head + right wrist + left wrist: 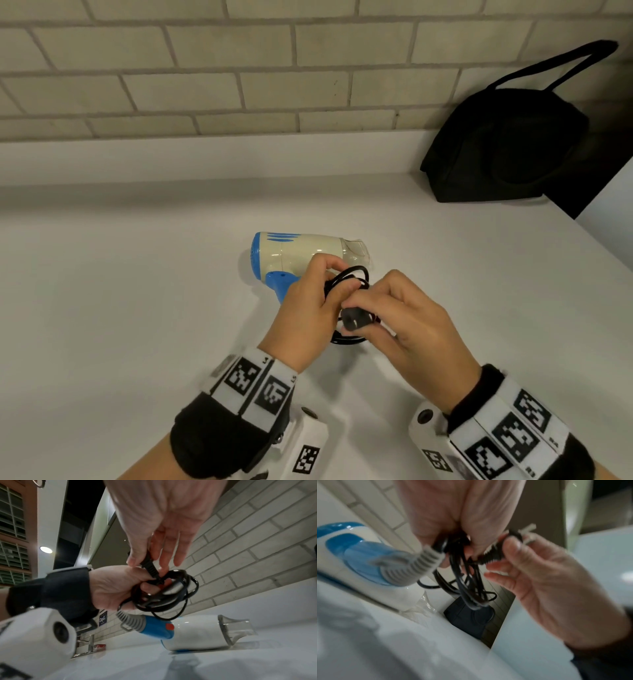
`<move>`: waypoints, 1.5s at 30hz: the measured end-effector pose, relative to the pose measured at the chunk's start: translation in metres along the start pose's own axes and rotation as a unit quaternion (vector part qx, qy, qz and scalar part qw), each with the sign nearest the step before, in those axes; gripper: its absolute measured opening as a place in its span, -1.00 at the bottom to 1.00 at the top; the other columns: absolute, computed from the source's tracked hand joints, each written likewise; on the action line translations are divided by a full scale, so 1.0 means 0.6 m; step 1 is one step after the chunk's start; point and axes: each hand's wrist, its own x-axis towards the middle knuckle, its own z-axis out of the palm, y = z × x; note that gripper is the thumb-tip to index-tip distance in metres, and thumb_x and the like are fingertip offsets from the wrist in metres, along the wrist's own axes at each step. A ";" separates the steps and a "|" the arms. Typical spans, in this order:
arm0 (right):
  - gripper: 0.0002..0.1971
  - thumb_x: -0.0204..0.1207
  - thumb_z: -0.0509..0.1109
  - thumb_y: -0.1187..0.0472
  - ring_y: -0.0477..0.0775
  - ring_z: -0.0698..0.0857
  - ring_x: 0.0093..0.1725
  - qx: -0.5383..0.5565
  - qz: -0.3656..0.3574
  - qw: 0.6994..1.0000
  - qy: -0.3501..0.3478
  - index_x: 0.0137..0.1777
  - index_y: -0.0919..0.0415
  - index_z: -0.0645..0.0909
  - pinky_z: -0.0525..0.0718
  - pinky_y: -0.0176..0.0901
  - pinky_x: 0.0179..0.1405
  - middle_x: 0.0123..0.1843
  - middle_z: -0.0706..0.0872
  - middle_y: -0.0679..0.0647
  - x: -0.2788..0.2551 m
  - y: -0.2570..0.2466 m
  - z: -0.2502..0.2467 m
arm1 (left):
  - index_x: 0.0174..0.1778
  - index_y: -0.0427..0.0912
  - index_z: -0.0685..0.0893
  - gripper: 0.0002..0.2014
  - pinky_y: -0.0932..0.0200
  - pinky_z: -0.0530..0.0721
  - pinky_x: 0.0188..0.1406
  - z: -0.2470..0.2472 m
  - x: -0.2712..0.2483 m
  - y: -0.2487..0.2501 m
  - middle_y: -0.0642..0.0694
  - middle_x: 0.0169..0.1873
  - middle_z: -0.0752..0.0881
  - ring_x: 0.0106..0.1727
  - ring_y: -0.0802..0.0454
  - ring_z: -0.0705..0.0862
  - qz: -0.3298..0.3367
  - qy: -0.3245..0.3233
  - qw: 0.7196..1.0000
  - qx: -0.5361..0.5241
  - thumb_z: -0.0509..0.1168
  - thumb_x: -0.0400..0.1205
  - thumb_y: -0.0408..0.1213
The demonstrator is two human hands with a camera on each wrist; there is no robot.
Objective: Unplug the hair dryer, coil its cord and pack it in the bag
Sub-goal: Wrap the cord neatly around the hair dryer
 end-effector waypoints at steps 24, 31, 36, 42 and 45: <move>-0.55 0.28 0.37 -0.02 0.18 0.63 -0.21 0.510 0.443 0.736 -0.057 -0.02 0.38 0.65 0.67 -0.10 -0.21 -0.20 0.67 0.26 0.065 0.052 0.017 | -0.22 0.21 0.31 -0.70 0.17 0.68 -0.13 -0.017 -0.018 -0.016 0.23 -0.26 0.57 -0.09 0.16 0.62 0.111 -0.118 0.979 0.123 0.31 0.54 -0.24; -0.85 0.51 0.31 0.26 -0.01 0.67 -0.44 0.526 0.454 0.715 -0.072 -0.16 0.37 0.59 0.68 -0.30 -0.48 -0.38 0.69 0.14 0.058 0.053 0.021 | 0.22 0.20 0.37 -0.63 0.59 0.52 -0.01 -0.012 -0.016 -0.020 0.37 -0.07 0.27 0.01 0.40 0.49 0.212 -0.100 0.954 0.189 0.14 0.48 -0.09; -0.59 0.52 0.26 0.07 0.20 0.67 -0.11 0.507 0.390 0.765 -0.077 0.02 0.49 0.62 0.69 -0.07 0.04 -0.06 0.70 0.43 0.035 0.033 0.011 | 0.16 0.17 0.41 -0.69 0.61 0.48 0.00 -0.016 -0.006 -0.026 0.22 -0.04 0.51 0.01 0.53 0.50 0.180 -0.050 0.964 0.189 0.11 0.49 -0.05; -0.68 0.34 0.40 0.54 -0.05 0.64 -0.20 0.389 0.324 0.862 -0.030 0.00 0.18 0.51 0.64 -0.36 -0.20 -0.20 0.67 0.10 0.020 0.009 0.019 | 0.13 -0.08 0.61 -0.70 0.55 0.41 -0.05 -0.024 -0.002 -0.017 0.10 -0.14 0.64 -0.08 0.11 0.56 0.112 0.031 0.965 0.234 0.23 0.51 -0.12; -0.74 0.42 0.32 0.50 -0.03 0.63 -0.19 0.354 0.318 0.880 -0.014 0.03 0.20 0.45 0.61 -0.29 -0.14 -0.20 0.64 0.06 0.020 0.006 0.031 | 0.02 0.05 0.60 -0.82 0.53 0.51 -0.21 -0.023 -0.005 -0.009 0.14 -0.22 0.69 -0.20 0.26 0.65 0.062 0.025 0.981 0.185 0.34 0.53 -0.25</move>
